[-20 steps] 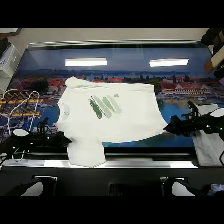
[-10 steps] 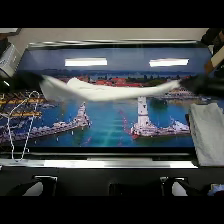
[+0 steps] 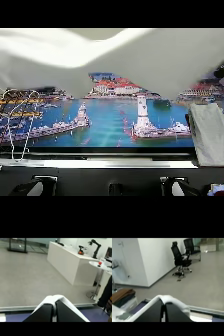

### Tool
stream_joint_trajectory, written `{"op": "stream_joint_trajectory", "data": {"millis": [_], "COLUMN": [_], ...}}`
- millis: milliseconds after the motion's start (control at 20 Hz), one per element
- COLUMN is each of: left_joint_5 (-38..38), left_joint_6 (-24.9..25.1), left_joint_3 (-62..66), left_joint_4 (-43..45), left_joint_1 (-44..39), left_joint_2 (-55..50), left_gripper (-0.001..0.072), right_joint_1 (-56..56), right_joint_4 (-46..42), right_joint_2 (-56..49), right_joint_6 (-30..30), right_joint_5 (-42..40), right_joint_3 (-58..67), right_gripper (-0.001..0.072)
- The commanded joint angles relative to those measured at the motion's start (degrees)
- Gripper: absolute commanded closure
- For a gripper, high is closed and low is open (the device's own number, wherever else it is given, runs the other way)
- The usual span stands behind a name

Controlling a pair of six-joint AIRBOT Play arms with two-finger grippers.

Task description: Fold the clothes and pants, and hang the long-sleeved shirts on hangers.

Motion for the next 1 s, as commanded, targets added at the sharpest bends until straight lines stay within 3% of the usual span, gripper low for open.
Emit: {"op": "stream_joint_trajectory", "data": {"millis": [0,150,250,450,550,700,800,950], "left_joint_5": [1.33,-4.07,-9.97,-14.62,-13.90,-10.27,-4.11,5.79], "left_joint_6": [-3.74,-3.63,-3.58,1.95,5.29,5.40,5.38,5.44], "left_joint_3": [-4.09,-5.49,-5.49,-5.49,-5.49,-5.44,-5.44,-5.42], "left_joint_4": [8.70,9.20,9.07,9.07,9.20,9.07,9.01,8.37], "left_joint_1": [0.00,-0.02,-0.07,-3.10,-5.03,-6.54,-6.95,-7.26], "left_joint_2": [5.42,1.84,-3.96,-21.42,-31.39,-47.30,-55.43,-62.88], "left_gripper": [0.0693,0.0693,0.0693,0.0693,0.0693,0.0693,0.0693,0.0693], "right_joint_1": [0.02,0.04,0.04,0.04,0.76,7.45,12.13,15.72], "right_joint_4": [-8.35,-4.74,-1.20,-0.85,-2.91,-13.16,-19.37,-19.87], "right_joint_2": [1.01,-5.22,-10.64,-17.16,-19.98,-25.97,-32.39,-42.49], "right_joint_6": [6.97,7.65,4.39,0.20,-2.16,-5.84,-5.88,-5.42], "right_joint_5": [-2.19,4.31,10.80,13.90,10.80,0.79,-7.78,-18.93], "right_joint_3": [2.69,2.67,1.38,-17.92,-27.91,-38.05,-39.26,-38.56], "right_gripper": [0.0681,0.0680,0.0680,0.0680,0.0680,0.0680,0.0680,0.0681]}}
